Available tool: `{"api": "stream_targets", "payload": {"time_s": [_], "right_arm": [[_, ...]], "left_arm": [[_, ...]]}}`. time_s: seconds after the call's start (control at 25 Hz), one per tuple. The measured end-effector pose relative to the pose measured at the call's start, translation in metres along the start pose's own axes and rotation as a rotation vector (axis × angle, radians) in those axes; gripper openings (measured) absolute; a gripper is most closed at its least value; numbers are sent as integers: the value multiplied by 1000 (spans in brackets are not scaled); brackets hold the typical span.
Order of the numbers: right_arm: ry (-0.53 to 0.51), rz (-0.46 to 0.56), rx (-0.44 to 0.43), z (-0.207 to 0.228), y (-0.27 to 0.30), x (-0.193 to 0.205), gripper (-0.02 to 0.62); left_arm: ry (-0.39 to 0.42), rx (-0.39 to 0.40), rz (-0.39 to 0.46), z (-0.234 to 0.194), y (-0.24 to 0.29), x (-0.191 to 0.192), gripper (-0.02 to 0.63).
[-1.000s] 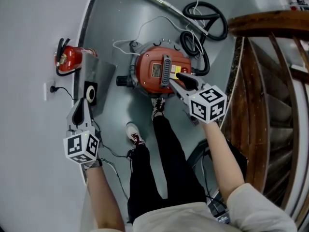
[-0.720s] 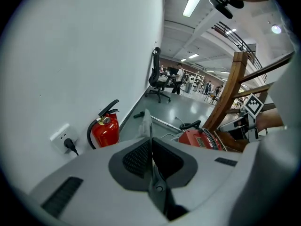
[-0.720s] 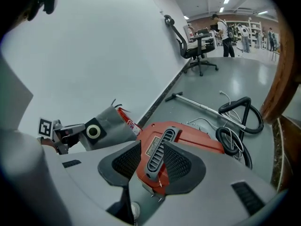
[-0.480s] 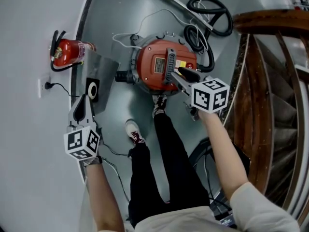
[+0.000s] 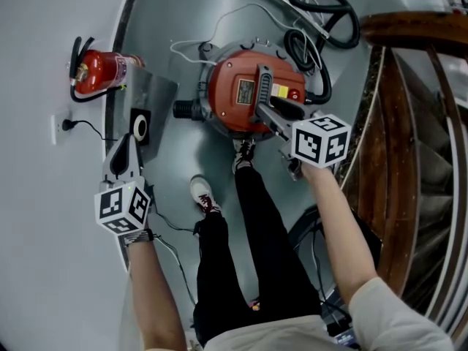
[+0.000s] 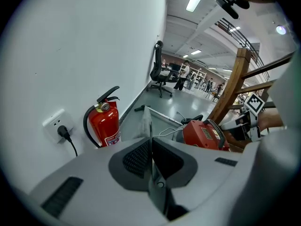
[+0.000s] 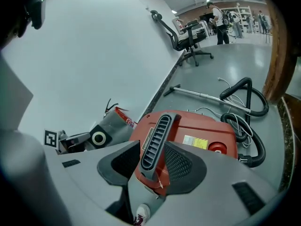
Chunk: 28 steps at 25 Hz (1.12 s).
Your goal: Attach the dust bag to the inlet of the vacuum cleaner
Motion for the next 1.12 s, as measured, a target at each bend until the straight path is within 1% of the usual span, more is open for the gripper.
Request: {"api": "stream_targets", "payload": {"time_s": [0.24,0.4,0.68,0.88,0.96,1.12], "right_arm": [[17,-6,-4,5,8,7,160],[53,12,-21,5,10,9,160],[82,33,-31,4,11,10,160],[98,53,-61,6,11,12,160],[90,60,-76,6,11,12,160],[35,58,-93,6,12,10,163]], "left_arm": [[-21,2,-6,-1,16,13,21],[-23,13,-17,3,26,21,21],[-36,20,-25,5,38,31,21],[-21,22,-29,7,45,36,21],[-10,26,-34,9,49,39,21],[-2,30,-41,12,58,44,21]]}}
Point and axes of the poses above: the fingertips, and each gripper's own axes: y forward along the fingers, z to its right, x out of its underside, the point moved 5 cm from there along -y, backward along the fingers, and after that the axes turned 2 degrees about -y, right-handed, at the moved point
